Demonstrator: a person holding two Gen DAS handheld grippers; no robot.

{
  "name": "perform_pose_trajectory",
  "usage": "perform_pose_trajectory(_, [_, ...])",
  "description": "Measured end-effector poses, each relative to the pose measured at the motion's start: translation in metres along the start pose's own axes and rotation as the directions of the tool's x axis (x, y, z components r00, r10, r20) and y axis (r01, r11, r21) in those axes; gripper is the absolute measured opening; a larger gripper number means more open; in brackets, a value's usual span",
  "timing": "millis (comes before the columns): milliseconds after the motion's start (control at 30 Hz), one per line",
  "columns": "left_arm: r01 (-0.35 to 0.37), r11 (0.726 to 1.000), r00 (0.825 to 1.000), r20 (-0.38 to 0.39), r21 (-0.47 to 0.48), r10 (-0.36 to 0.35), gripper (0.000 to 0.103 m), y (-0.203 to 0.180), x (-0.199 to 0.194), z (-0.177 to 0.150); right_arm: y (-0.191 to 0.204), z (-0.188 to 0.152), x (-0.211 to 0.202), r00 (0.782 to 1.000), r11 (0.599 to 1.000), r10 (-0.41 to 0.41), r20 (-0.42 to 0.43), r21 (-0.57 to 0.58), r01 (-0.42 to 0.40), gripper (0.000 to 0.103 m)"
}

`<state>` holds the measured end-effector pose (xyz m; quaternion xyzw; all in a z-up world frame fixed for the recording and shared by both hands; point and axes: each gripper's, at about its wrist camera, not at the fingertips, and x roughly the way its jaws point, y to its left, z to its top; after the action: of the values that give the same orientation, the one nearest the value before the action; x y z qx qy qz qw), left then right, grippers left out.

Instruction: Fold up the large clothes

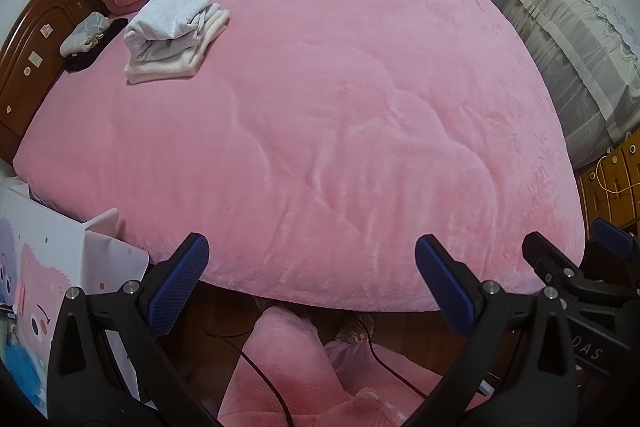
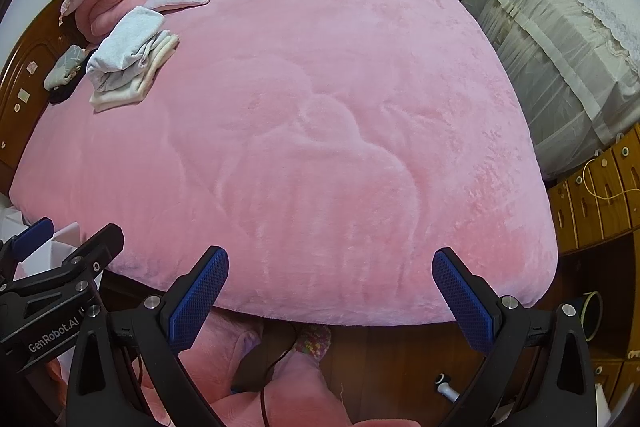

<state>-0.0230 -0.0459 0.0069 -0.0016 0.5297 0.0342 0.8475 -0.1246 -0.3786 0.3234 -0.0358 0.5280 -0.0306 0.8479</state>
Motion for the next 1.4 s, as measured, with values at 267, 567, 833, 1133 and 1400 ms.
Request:
perform_pose_trajectory(267, [-0.002, 1.000, 1.000, -0.003, 0.013, 0.002, 0.102, 0.002, 0.004, 0.002, -0.003, -0.001, -0.002, 1.000, 1.000, -0.007, -0.003, 0.001, 0.007, 0.103])
perform_pose_trajectory(567, [0.000, 1.000, 1.000, -0.009, 0.020, 0.000, 0.102, 0.001, 0.005, 0.005, -0.006, -0.003, 0.000, 1.000, 1.000, -0.018, -0.002, -0.006, 0.018, 0.103])
perform_pose_trajectory(833, [0.003, 1.000, 1.000, -0.011, 0.022, -0.003, 0.102, 0.002, 0.006, 0.005, -0.015, -0.002, 0.003, 1.000, 1.000, -0.022, 0.000, -0.013, 0.022, 0.103])
perform_pose_trajectory(1133, [0.002, 1.000, 1.000, -0.008, 0.031, -0.001, 0.102, 0.004, 0.008, 0.006, -0.016, -0.003, 0.003, 1.000, 0.999, -0.029, 0.006, -0.018, 0.029, 0.103])
perform_pose_trajectory(1400, [0.000, 0.999, 1.000, -0.001, 0.044, 0.000, 0.102, 0.009, 0.009, 0.010, -0.016, -0.001, 0.001, 0.999, 0.999, -0.041, 0.017, -0.029, 0.041, 0.103])
